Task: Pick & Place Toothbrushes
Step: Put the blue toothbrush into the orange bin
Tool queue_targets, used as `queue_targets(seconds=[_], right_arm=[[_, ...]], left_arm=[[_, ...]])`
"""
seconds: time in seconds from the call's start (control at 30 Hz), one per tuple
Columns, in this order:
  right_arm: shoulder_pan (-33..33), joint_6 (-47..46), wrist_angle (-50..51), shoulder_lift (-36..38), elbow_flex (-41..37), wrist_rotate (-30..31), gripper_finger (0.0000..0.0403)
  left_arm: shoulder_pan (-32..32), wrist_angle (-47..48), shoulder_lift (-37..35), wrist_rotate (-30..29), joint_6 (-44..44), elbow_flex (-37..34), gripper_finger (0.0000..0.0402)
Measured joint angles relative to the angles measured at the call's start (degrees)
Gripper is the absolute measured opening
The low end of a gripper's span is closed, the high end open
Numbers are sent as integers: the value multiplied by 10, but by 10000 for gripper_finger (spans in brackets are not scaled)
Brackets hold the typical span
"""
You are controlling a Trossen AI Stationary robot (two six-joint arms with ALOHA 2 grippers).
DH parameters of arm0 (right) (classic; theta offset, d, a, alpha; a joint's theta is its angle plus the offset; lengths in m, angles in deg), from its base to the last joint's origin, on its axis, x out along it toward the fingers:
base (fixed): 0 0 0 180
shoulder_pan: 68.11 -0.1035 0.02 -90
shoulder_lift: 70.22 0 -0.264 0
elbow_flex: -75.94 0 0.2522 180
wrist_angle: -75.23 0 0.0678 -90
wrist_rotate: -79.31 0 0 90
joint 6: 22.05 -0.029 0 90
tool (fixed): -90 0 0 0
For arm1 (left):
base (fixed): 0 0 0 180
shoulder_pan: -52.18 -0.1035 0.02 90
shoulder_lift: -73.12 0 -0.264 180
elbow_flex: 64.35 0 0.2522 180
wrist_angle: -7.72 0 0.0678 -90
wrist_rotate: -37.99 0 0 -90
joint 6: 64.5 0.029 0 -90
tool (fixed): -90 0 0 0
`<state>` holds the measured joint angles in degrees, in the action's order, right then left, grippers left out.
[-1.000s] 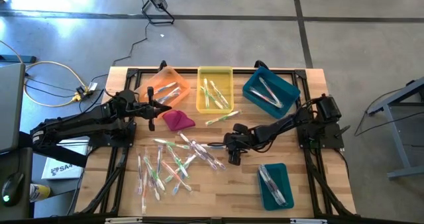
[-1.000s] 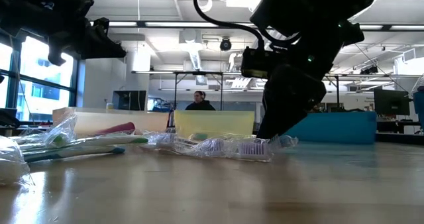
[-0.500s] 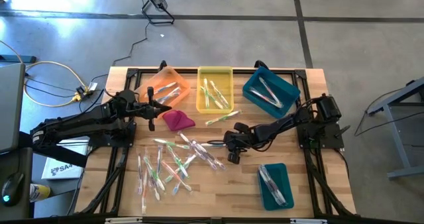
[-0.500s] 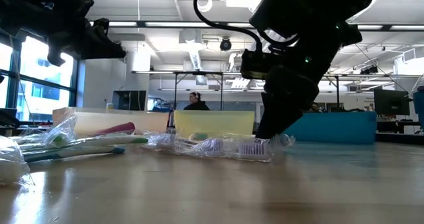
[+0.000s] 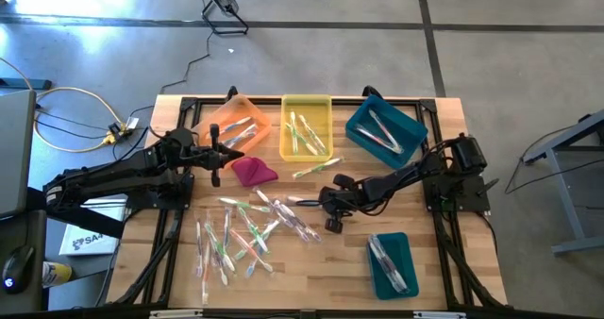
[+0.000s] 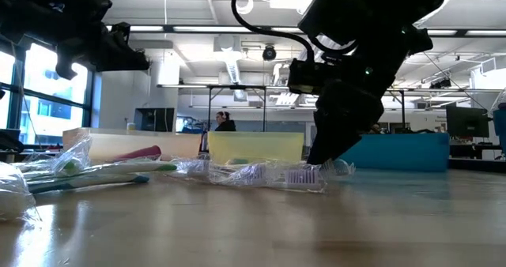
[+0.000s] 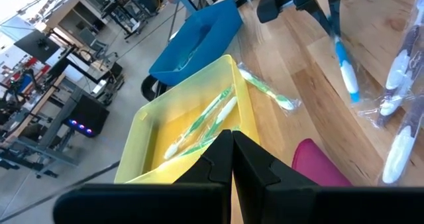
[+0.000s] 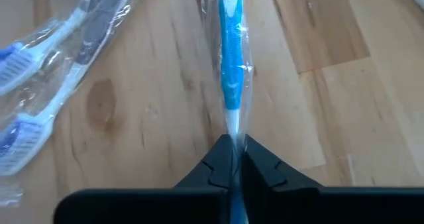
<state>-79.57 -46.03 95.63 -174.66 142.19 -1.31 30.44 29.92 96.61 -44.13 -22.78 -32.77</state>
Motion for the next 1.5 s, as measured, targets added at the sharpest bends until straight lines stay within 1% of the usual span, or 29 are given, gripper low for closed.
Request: queue_targets(seconds=[0.2, 0.3, 0.5, 0.73, 0.83, 0.97, 1.07, 1.17, 1.4, 1.5], right_arm=[[-1, 2, 7, 13, -2, -27, 5], [-1, 4, 6, 30, -2, -27, 4], [0, 21, 14, 75, -2, -4, 4], [0, 41, 44, 137, -1, 42, 3], [0, 49, 51, 163, -1, 63, 3], [5, 69, 52, 194, -1, 92, 3], [15, 86, 49, 208, -1, 108, 3], [26, 106, 40, 215, -1, 117, 3], [50, 164, -16, 215, 0, 113, 3], [54, 192, -46, 215, 0, 111, 3]], left_arm=[[0, 9, 0, 0, 0, 0, 3], [0, 9, 0, 1, 0, 0, 3], [0, 9, 0, 1, 0, 0, 3], [0, -10, 0, 1, -5, 0, 3], [0, -55, 0, -3, -37, 0, 3], [0, -119, 0, -39, -104, 0, 3], [0, -126, 0, -72, -131, 0, 3], [0, -117, 0, -98, -139, 0, 3], [0, -80, 18, -97, -165, 0, 1], [0, -87, 35, -67, -171, 0, 1]])
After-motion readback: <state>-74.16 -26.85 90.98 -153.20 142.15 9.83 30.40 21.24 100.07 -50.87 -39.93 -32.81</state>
